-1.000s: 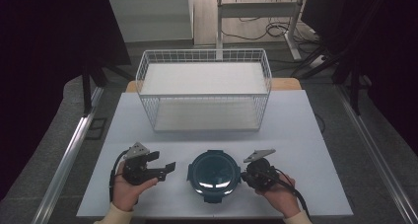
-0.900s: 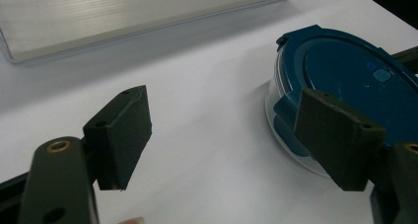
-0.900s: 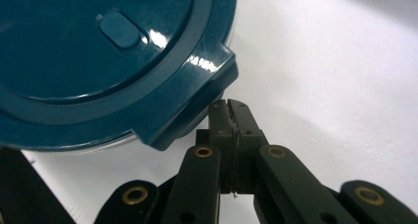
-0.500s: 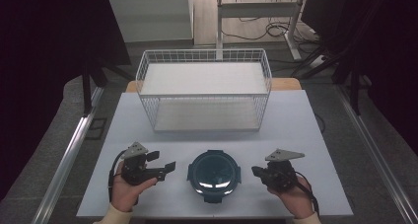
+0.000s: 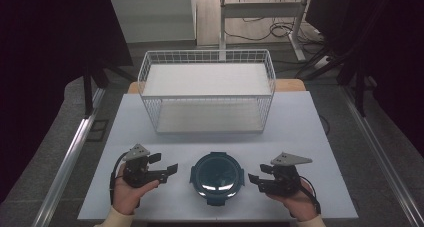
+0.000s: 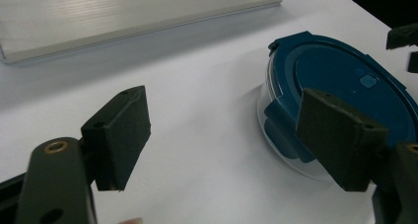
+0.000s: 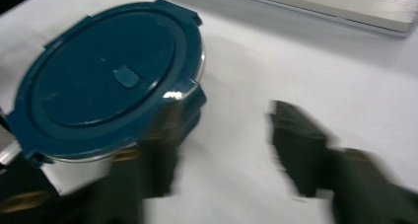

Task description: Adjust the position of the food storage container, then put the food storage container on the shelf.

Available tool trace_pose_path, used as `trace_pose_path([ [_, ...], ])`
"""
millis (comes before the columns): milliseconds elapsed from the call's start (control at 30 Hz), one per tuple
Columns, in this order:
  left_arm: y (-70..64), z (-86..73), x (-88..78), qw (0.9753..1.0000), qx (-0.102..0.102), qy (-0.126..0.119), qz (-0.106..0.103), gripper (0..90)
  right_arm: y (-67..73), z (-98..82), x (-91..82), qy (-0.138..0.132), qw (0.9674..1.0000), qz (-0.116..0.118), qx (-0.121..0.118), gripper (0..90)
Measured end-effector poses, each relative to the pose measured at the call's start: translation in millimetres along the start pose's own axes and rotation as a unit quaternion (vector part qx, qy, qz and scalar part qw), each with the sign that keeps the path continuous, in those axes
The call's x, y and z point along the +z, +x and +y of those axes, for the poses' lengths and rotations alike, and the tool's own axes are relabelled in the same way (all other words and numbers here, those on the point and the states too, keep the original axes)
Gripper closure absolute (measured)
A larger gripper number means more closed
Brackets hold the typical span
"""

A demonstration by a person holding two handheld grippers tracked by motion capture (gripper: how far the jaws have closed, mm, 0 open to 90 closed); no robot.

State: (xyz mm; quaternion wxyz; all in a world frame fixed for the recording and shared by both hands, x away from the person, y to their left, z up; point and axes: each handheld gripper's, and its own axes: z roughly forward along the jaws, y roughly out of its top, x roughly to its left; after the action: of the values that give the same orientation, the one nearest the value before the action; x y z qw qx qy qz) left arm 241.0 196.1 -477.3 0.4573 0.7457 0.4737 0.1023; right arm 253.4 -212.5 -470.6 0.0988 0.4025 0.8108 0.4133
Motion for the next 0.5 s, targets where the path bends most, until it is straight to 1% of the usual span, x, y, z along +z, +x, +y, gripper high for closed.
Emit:
trace_pose_path([
  [33, -0.8, 0.0, 0.4, 1.0, 0.001, 0.002, -0.002, 20.6, 0.0, -0.1, -0.6, -0.004, 1.0, 0.003, 0.008, 27.5],
  [67, -0.8, 0.0, 0.4, 1.0, 0.001, 0.002, -0.002, 20.4, 0.0, -0.1, -0.6, -0.004, 1.0, 0.003, 0.008, 27.5],
  [167, -3.0, 0.7, 1.6, 1.0, 0.003, 0.005, -0.004, 19.6, 0.6, 0.2, -0.2, -0.002, 0.9998, 0.002, 0.02, 22.2],
  [200, -3.9, 1.1, 2.1, 1.0, 0.003, 0.005, -0.001, 18.5, 0.9, 0.4, 0.2, 0.0, 0.9997, 0.001, 0.024, 20.0],
  [233, -5.3, 1.7, 3.3, 1.0, 0.003, 0.008, 0.003, 16.6, 1.6, 0.6, 1.3, 0.003, 0.9995, 0.004, 0.032, 17.5],
  [267, -5.3, 1.7, 3.3, 1.0, 0.003, 0.008, 0.003, 15.7, 1.6, 0.6, 1.3, 0.003, 0.9995, 0.004, 0.032, 17.5],
  [300, -5.8, 1.8, 4.2, 0.9999, -0.001, 0.011, 0.003, 15.2, 2.0, 0.6, 4.1, 0.012, 0.999, 0.013, 0.04, 14.6],
  [333, -5.8, 1.8, 4.2, 0.9999, -0.001, 0.011, 0.003, 14.9, 2.0, 0.6, 4.1, 0.012, 0.999, 0.013, 0.04, 14.6],
  [400, -5.8, 1.6, 5.1, 0.9999, -0.01, 0.013, -0.002, 14.6, 2.5, 0.0, 7.1, 0.02, 0.9985, 0.02, 0.047, 13.7],
  [433, -5.9, 1.4, 6.3, 0.9995, -0.023, 0.016, -0.015, 13.8, 3.7, -0.4, 9.9, 0.024, 0.9979, 0.026, 0.054, 12.7],
  [467, -6.1, 1.2, 7.3, 0.999, -0.031, 0.02, -0.024, 13.5, 4.2, -0.1, 10.6, 0.026, 0.9977, 0.028, 0.057, 12.5],
  [500, -6.1, 1.2, 7.3, 0.999, -0.031, 0.02, -0.024, 13.2, 4.2, -0.1, 10.6, 0.026, 0.9977, 0.028, 0.057, 12.5],
])
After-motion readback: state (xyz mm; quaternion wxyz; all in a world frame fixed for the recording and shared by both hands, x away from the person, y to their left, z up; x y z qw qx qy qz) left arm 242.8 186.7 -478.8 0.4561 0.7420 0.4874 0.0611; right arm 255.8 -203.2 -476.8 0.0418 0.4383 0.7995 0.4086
